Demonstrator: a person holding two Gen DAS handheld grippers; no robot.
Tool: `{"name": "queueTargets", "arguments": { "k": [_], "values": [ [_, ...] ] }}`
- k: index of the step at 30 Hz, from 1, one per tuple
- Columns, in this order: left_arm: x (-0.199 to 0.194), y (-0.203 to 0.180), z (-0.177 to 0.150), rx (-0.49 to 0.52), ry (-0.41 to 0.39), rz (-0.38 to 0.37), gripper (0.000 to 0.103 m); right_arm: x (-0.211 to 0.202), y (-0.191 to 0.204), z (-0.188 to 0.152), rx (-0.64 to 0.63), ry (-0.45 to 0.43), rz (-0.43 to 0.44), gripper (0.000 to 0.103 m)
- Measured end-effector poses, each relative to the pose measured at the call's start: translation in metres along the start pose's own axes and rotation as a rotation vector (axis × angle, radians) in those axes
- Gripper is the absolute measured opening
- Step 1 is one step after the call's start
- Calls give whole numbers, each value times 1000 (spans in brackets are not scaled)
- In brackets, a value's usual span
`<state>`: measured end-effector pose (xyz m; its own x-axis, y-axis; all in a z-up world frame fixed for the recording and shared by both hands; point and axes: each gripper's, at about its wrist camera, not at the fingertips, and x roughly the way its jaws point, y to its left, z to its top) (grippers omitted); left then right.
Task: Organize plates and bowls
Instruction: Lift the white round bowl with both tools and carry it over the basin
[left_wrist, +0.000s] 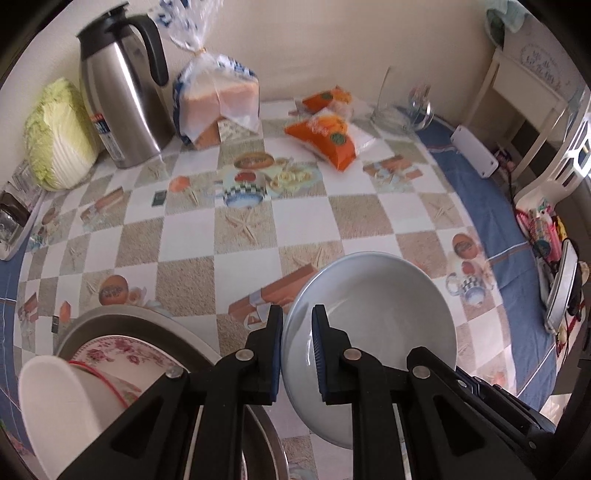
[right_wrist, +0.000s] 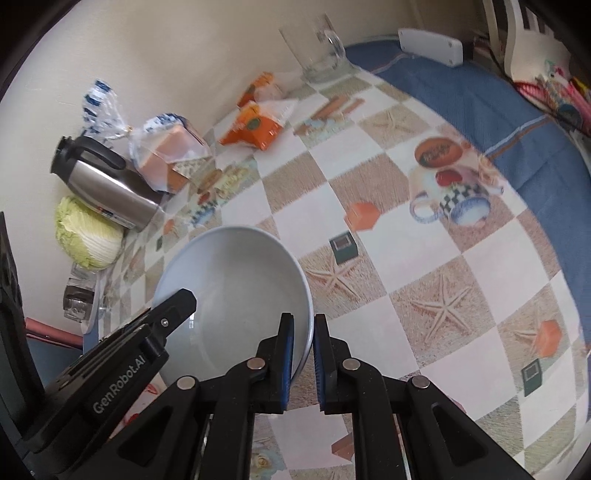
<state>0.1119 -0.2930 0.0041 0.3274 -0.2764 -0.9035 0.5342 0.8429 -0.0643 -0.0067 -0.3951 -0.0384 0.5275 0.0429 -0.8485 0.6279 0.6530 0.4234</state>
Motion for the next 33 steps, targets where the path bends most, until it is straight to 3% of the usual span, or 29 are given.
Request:
{"name": "queueTargets", "arguments": {
  "k": [12, 21, 33],
  "values": [
    [-60, 6, 1, -8, -142, -16, 16, -47, 26, 0, -60, -92, 52, 12],
    [-97, 33, -13, -59, -222, -9, 16, -67, 57, -11, -134, -125, 95, 12],
    [-150, 120, -66, -234, -326, 35, 16, -71, 142, -57, -364, -90, 179, 12]
  ]
}}
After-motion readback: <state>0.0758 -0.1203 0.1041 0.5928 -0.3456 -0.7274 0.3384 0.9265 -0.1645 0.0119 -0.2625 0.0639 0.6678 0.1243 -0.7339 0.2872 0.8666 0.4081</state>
